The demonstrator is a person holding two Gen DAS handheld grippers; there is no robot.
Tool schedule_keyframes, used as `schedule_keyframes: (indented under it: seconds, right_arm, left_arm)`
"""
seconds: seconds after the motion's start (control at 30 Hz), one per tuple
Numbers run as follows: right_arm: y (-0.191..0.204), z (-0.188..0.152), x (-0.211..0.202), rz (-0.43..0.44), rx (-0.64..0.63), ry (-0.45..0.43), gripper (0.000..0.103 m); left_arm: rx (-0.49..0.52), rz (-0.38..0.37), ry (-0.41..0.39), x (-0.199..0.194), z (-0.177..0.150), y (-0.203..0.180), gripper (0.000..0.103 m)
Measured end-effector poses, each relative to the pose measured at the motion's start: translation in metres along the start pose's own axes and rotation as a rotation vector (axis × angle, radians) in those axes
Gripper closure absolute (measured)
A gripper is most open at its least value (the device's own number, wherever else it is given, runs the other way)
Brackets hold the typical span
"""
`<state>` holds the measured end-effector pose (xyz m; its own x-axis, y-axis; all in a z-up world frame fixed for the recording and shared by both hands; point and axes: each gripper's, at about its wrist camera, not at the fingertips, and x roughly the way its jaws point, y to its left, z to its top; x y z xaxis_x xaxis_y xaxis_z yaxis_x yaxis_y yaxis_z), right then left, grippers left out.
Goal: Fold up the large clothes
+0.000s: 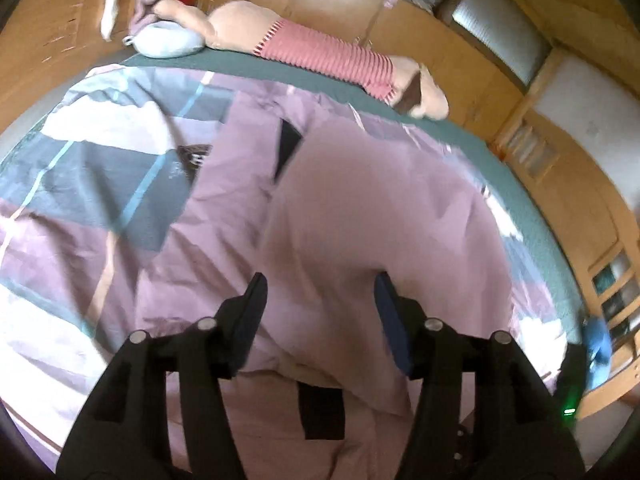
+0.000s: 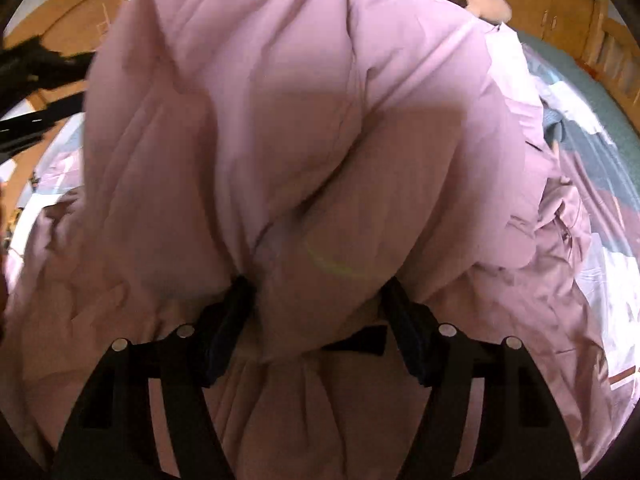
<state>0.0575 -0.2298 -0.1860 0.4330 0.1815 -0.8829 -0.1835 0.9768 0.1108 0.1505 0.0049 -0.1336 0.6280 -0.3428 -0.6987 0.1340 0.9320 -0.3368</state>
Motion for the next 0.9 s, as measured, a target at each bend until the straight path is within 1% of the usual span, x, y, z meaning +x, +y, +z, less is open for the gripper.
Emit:
schedule_keyframes:
  seconds: [0.03,0.1,0.17,0.2,0.23,0.27,0.3,0.33,0.37,0.43,0.5,0.57,0.6,0.7,0.73,0.8,0.83,0.87,0.9]
  right_arm:
    - [-0.001,-0.002,-0.001,0.006,0.003,0.003,0.034]
    - [0.000,-0.004,-0.005,0.011,0.003,0.011,0.034]
    - [-0.001,0.001,-0.017,0.019,0.002,0.022,0.034]
    - [-0.005,0.004,-0.027,0.029,0.030,-0.008,0.034]
    - [-0.013,0.009,-0.058,0.047,0.098,-0.158,0.034]
    - [-0.018,0.011,-0.081,0.062,0.138,-0.279,0.034]
    - [-0.022,0.014,-0.098,0.071,0.160,-0.364,0.034]
    - [-0.023,0.023,-0.112,0.066,0.173,-0.428,0.034]
    - [-0.023,0.032,-0.116,0.059,0.174,-0.440,0.034]
    - [-0.019,0.052,-0.111,0.077,0.160,-0.433,0.034]
    - [-0.010,0.061,-0.099,0.068,0.136,-0.420,0.034]
    - [-0.001,0.069,-0.068,0.058,0.121,-0.364,0.034]
    - [0.005,0.071,-0.049,0.042,0.110,-0.305,0.034]
    - [0.007,0.065,0.005,0.001,0.115,-0.183,0.034]
    - [0.006,0.060,0.021,-0.017,0.108,-0.161,0.033]
    - [0.017,0.053,0.032,-0.094,0.020,-0.178,0.031]
    - [0.023,0.051,0.035,-0.127,-0.013,-0.178,0.029]
    - [0.025,0.051,0.036,-0.140,-0.020,-0.175,0.029]
    - [0.025,0.051,0.037,-0.142,-0.018,-0.172,0.029]
  left_arm:
    - [0.030,0.003,0.018,0.006,-0.002,-0.007,0.047]
    - [0.086,0.013,0.077,0.028,-0.007,-0.018,0.047]
    - [0.123,0.058,0.138,0.048,-0.018,-0.020,0.047]
    - [0.141,0.074,0.145,0.052,-0.022,-0.020,0.047]
    - [0.162,0.090,0.153,0.056,-0.024,-0.021,0.047]
    - [0.179,0.107,0.163,0.058,-0.026,-0.023,0.047]
    - [0.181,0.113,0.170,0.059,-0.026,-0.023,0.047]
    - [0.177,0.115,0.176,0.059,-0.026,-0.022,0.047]
    - [0.171,0.116,0.186,0.060,-0.028,-0.020,0.046]
    - [0.159,0.109,0.199,0.062,-0.029,-0.015,0.046]
    - [0.136,0.092,0.206,0.060,-0.027,-0.009,0.045]
    - [0.103,0.074,0.204,0.056,-0.025,-0.003,0.046]
    - [0.090,0.071,0.202,0.054,-0.024,0.000,0.049]
    - [0.036,0.066,0.194,0.047,-0.019,0.011,0.053]
    - [0.019,0.061,0.195,0.046,-0.018,0.014,0.055]
    - [0.001,0.054,0.185,0.043,-0.015,0.017,0.054]
    - [0.013,0.070,0.172,0.041,-0.014,0.017,0.043]
    - [0.046,0.101,0.135,0.037,-0.014,0.012,0.038]
    - [0.074,0.109,0.104,0.033,-0.015,0.007,0.033]
